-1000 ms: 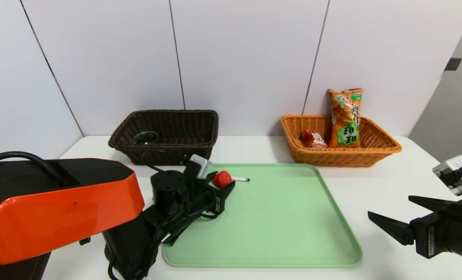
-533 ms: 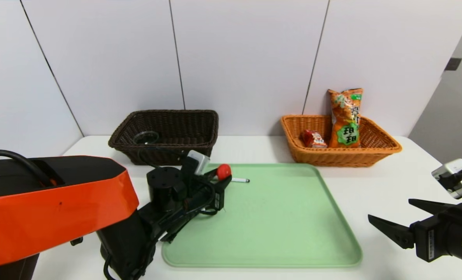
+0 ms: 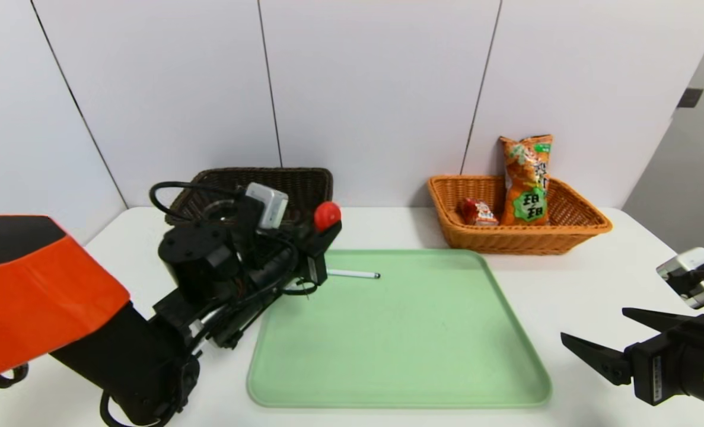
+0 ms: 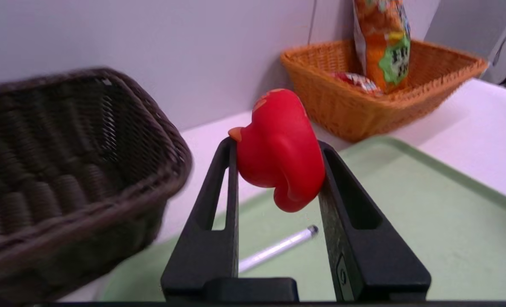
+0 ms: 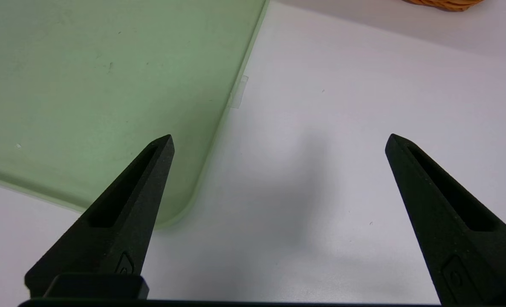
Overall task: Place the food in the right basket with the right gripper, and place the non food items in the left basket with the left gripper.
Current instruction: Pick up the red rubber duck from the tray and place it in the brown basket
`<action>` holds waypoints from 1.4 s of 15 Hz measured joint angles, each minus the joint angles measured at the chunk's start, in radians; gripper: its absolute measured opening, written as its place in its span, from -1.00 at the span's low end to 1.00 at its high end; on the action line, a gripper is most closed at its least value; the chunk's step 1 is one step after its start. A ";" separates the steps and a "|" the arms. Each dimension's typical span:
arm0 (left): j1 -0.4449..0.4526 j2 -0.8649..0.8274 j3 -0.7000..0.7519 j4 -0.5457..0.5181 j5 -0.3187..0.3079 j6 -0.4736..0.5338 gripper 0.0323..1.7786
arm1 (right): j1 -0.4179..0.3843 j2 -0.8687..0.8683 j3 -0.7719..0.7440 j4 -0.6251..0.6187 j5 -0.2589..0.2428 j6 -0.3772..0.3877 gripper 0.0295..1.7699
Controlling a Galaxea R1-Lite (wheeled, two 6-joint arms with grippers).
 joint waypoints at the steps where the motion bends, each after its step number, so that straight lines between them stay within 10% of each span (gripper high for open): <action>1: 0.035 -0.023 -0.012 0.000 -0.006 0.000 -0.39 | 0.001 -0.001 0.000 0.000 0.000 -0.001 0.93; 6: 0.247 -0.114 -0.167 0.233 -0.135 -0.003 -0.40 | 0.003 -0.002 -0.001 -0.022 0.000 0.001 0.93; 13: 0.397 -0.108 -0.450 0.828 -0.293 0.100 -0.42 | 0.003 -0.003 -0.006 -0.052 0.000 0.003 0.93; 17: 0.420 -0.075 -0.625 1.207 -0.309 0.273 -0.42 | 0.004 -0.006 -0.007 -0.098 -0.001 0.010 0.93; 21: 0.436 0.000 -0.710 1.294 -0.294 0.329 -0.42 | 0.004 0.000 -0.033 -0.110 0.000 0.012 0.93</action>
